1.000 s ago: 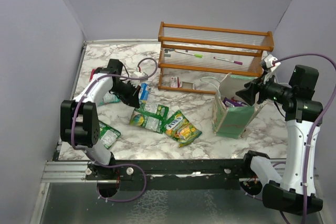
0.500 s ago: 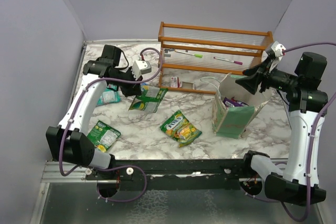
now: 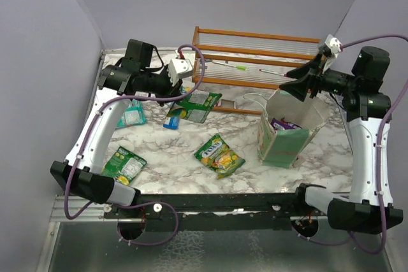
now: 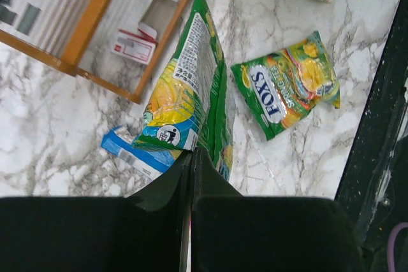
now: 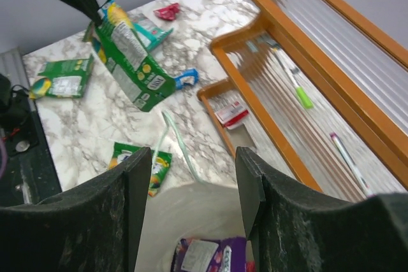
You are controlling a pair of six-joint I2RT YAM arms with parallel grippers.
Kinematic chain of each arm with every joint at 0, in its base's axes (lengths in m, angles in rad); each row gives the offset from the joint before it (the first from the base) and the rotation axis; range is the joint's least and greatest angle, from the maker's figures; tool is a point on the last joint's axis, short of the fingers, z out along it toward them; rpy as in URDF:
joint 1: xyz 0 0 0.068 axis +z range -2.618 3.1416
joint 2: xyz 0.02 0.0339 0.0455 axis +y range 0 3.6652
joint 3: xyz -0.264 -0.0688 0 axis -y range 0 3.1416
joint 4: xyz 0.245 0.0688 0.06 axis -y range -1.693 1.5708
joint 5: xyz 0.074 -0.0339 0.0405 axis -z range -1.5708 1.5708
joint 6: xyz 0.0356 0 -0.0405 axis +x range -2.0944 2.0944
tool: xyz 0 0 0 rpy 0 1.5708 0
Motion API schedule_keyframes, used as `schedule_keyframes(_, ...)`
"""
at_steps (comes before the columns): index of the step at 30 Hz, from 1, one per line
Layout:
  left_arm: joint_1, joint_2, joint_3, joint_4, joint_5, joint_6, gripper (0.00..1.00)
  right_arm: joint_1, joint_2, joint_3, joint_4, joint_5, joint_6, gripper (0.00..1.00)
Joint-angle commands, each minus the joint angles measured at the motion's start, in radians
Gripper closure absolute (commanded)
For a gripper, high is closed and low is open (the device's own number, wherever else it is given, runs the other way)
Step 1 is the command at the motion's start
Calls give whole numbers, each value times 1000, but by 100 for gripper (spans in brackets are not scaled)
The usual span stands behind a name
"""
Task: Place the snacks into the paper bag
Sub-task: Place the snack in the paper bag.
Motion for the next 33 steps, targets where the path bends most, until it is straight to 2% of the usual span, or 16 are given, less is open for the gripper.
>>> schedule_keyframes(1,-20,-11,124,23,4,-41,100,126,51,69,94,32,37,44)
schedule_keyframes(12,-47,-1,257,92,34,-102,100,304,229,253,38,-9,-13,41)
schedule_keyframes(19,-54,-25,233,163,61,-122,100,391,285,314,77,-16,-5,40)
schedule_keyframes(33,-62,-80,172,276,85,-196,100,556,371,394,17,52,-90,35)
